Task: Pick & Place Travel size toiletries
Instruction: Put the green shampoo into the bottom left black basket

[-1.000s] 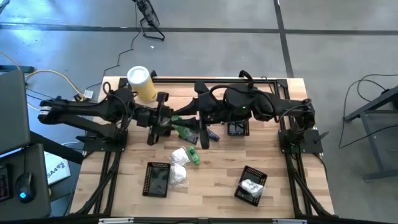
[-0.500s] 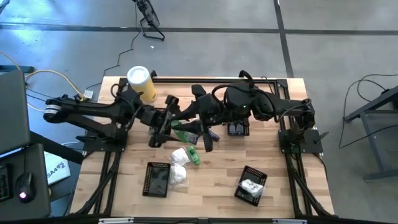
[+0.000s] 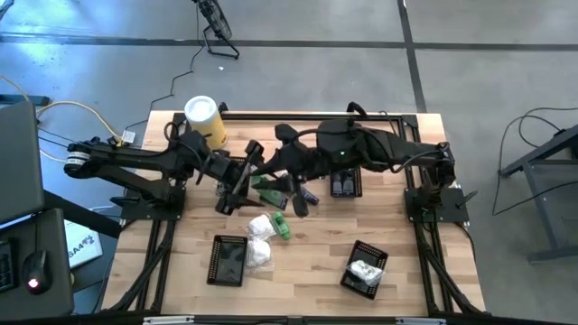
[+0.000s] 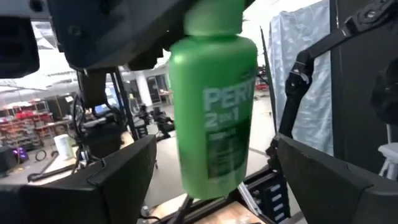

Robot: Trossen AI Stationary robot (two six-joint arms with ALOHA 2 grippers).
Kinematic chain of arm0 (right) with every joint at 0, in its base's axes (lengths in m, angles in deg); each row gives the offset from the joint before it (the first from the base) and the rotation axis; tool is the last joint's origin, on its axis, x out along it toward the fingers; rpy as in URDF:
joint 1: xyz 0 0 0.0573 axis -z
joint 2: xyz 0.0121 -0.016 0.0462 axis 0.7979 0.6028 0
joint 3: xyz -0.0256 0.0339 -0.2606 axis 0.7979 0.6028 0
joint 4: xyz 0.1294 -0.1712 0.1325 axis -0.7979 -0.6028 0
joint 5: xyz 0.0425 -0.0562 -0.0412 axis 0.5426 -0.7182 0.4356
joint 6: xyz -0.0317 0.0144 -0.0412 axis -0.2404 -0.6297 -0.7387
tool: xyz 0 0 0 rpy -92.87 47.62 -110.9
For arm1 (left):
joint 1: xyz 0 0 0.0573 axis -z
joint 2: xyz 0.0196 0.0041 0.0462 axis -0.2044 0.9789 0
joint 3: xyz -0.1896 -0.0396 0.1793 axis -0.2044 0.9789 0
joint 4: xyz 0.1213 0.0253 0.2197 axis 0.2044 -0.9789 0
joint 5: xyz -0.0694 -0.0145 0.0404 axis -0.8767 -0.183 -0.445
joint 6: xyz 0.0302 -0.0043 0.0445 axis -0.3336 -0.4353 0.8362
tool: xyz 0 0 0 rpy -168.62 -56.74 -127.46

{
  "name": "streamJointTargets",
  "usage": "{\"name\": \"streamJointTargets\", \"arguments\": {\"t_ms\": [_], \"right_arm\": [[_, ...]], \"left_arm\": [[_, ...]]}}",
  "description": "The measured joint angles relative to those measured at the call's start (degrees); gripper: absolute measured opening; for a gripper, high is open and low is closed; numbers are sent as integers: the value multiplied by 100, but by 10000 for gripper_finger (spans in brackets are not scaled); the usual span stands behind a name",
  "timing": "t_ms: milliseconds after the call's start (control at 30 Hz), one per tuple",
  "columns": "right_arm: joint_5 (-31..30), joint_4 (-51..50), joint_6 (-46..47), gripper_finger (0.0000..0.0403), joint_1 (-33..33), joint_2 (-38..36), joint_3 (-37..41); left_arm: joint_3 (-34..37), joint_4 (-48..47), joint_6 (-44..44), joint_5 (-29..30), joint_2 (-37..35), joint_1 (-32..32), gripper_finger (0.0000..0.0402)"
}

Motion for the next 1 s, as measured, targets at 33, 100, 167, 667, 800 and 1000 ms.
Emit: {"name": "streamJointTargets", "arguments": {"t_ms": [33,100,167,667,800,1000], "right_arm": [[113,-5,-36,91,16,-1,27],[325,-40,-101,91,65,0,69],[514,-46,-150,91,110,8,72],[-1223,-331,-320,91,-76,3,68],[-1237,-472,1,91,-29,2,68],[-1239,-647,131,91,8,2,66]], "left_arm": [[0,-37,-2,-4,0,0,330],[0,-83,-31,-23,0,0,330],[0,-91,-160,-23,0,0,330],[3,-267,-140,1264,185,-1,330],[-2,-157,20,1277,240,0,330],[-2,-153,42,1265,319,0,330]]}}
